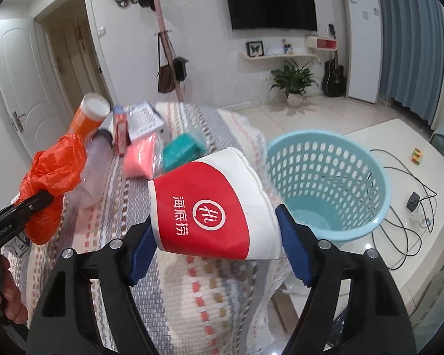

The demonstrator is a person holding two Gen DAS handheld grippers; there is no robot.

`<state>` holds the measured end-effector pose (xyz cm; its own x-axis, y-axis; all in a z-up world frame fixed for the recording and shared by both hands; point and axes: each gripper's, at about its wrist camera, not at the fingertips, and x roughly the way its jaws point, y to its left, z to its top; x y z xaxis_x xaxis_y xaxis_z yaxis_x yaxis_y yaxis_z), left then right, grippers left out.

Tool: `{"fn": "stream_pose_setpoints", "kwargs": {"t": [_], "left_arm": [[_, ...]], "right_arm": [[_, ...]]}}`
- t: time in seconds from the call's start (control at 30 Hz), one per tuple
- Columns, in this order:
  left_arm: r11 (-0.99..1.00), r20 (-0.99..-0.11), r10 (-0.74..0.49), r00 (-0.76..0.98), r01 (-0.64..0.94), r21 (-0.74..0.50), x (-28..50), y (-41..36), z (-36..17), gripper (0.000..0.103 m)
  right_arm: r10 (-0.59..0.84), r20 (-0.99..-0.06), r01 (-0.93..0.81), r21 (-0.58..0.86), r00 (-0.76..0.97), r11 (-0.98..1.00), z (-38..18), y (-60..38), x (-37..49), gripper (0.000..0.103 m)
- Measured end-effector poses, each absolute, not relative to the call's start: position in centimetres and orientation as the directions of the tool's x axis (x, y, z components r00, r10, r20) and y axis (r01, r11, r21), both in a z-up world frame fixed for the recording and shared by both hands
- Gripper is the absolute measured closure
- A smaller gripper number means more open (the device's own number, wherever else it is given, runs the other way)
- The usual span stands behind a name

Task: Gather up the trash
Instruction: 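Grasp the red-orange plastic bag with the left tool while the right tool grasps the red-white paper cup, then carry the bag and cup to the blue basket and open both tools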

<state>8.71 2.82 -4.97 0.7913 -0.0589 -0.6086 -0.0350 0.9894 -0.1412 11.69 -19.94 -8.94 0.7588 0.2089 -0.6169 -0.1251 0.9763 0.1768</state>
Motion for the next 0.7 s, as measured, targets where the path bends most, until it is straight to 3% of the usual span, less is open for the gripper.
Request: {"fn": "stream_pose_setpoints", "kwargs": {"t": [0.43,0.7], "left_arm": [[0.967,-0.504,-0.249,0.827,0.186,-0.172,13.1,-5.6,0.0,0.058],[0.919,-0.579,-0.393,0.714,0.324,-0.225,18.8,-13.0,-1.7,0.058]], "right_arm": [[0.019,-0.588,0.097,0.164,0.809,0.982,-7.3,-28.6,14.6,0.032],[-0.099,-0.661,0.257,0.147,0.744,0.955,-9.6,-34.1,18.4,0.032]]}}
